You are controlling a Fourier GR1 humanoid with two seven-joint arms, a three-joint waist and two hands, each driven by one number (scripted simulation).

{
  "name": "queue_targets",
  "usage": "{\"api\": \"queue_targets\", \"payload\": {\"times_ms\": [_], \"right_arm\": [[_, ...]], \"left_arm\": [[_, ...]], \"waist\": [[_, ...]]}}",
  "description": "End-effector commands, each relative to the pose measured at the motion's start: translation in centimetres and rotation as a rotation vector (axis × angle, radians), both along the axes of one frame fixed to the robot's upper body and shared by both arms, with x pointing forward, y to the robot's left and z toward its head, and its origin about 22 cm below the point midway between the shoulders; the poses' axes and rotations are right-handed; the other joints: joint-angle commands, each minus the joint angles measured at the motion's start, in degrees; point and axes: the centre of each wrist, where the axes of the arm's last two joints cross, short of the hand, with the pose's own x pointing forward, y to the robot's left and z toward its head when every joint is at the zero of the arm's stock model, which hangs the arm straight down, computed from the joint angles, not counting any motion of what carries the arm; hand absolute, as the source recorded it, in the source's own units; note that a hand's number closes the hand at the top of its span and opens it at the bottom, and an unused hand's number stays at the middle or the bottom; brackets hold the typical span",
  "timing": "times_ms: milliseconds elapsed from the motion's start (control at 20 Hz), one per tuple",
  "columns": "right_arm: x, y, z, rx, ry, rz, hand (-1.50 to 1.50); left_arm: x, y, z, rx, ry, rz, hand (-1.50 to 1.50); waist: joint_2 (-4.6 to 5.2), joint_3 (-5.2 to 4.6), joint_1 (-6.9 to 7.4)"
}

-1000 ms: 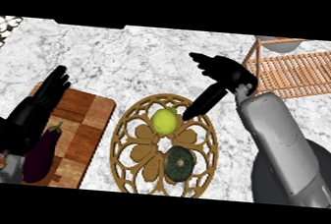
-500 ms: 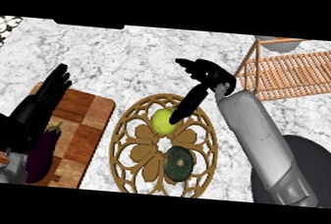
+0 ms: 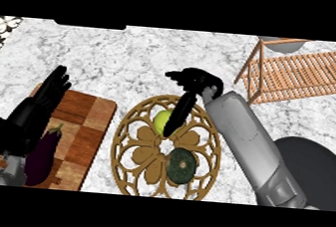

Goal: Pick the pear from the placemat and place it in the tiered shelf

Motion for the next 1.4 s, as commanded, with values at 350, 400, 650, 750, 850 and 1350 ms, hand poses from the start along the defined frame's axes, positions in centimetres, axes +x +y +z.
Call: {"api": "queue_targets", "payload": {"times_ms": [350,400,650,750,850,1350], "right_arm": [[0.1,-0.8,-1.7,-0.236,0.014,0.060,-1.50],[0.5,0.6,-1.6,-0.238,0.031,0.057,-1.50],[-0.7,0.1,-2.4,-0.252,0.081,0.094,-1.50],[0.3,-0.5,-1.7,-0.224,0.085,0.061,-1.50],[-0.3,-2.1,-4.0,-0.229,0.081,0.080,-1.50],[-1.1,-0.6,-6.7,-0.218,0.150,0.119,-1.50]], "left_arm": [[-1.6,0.9,-1.2,0.014,0.002,-0.004,0.00],[-0.6,-0.6,2.5,0.007,-0.022,-0.018,0.00],[0.0,-0.4,-0.9,0.003,-0.002,-0.005,0.00],[0.2,1.4,-0.7,0.005,0.002,0.002,0.00],[1.6,1.4,1.1,0.013,0.003,0.013,0.00],[0.1,-0.3,-0.8,0.003,0.000,0.012,0.00]], "waist": [[-0.04,-0.01,0.03],[-0.01,0.02,0.28],[-0.14,-0.01,-0.52],[-0.05,-0.01,-0.29],[-0.02,0.00,-0.44],[-0.01,0.00,-0.16]]}}
